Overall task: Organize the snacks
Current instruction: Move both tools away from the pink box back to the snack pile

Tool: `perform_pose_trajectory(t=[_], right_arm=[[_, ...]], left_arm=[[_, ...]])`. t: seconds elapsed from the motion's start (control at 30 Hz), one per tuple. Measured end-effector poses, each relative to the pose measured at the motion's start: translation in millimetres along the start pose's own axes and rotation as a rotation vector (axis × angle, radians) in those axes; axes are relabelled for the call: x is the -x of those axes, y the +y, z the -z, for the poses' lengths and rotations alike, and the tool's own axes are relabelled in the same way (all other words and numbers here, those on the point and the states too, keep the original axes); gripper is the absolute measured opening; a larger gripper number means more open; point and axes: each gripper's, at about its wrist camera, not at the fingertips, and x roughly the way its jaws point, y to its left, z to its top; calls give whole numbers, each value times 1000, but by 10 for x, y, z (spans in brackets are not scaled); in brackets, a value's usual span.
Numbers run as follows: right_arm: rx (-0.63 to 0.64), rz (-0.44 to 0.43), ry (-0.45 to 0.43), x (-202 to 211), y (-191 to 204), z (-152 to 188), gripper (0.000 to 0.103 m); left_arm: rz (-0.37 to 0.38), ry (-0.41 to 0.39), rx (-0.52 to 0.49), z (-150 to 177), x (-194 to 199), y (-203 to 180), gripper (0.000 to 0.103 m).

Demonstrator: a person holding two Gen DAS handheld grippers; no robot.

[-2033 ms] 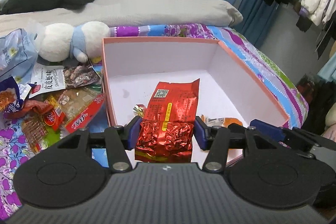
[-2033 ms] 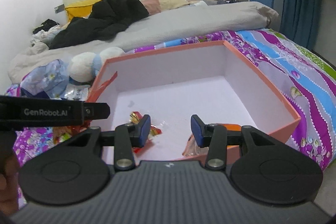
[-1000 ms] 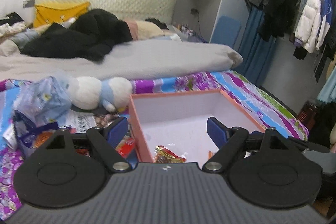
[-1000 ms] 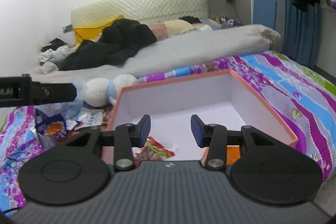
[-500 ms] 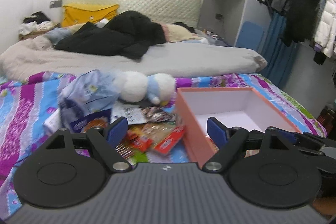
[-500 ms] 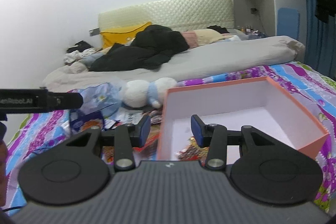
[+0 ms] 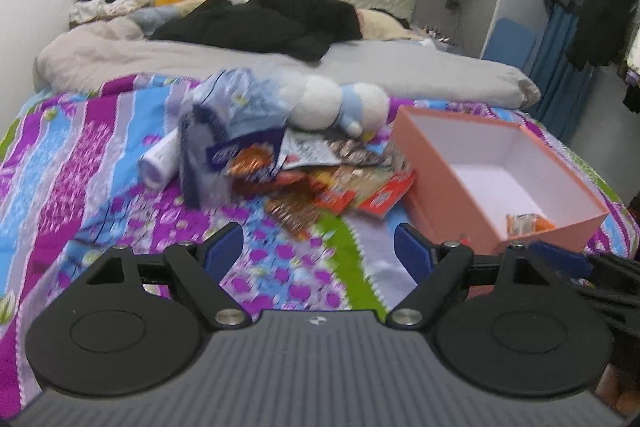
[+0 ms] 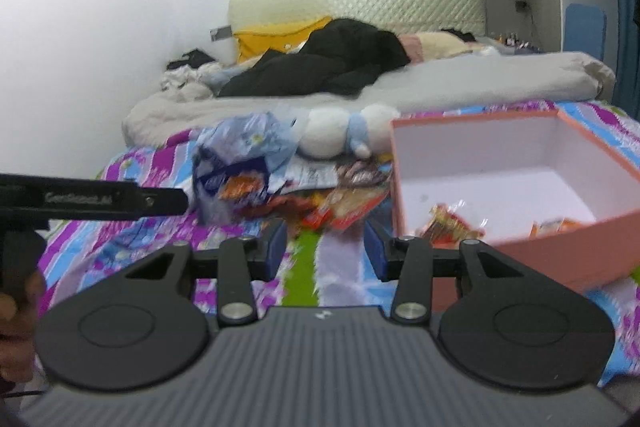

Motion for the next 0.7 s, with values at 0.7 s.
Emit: perform_pose_trajectory(t=[0.7], right_arm=[[104, -49, 133, -587, 452, 231, 84]], left_arm=[[-67, 52, 132, 149, -687, 722, 97]])
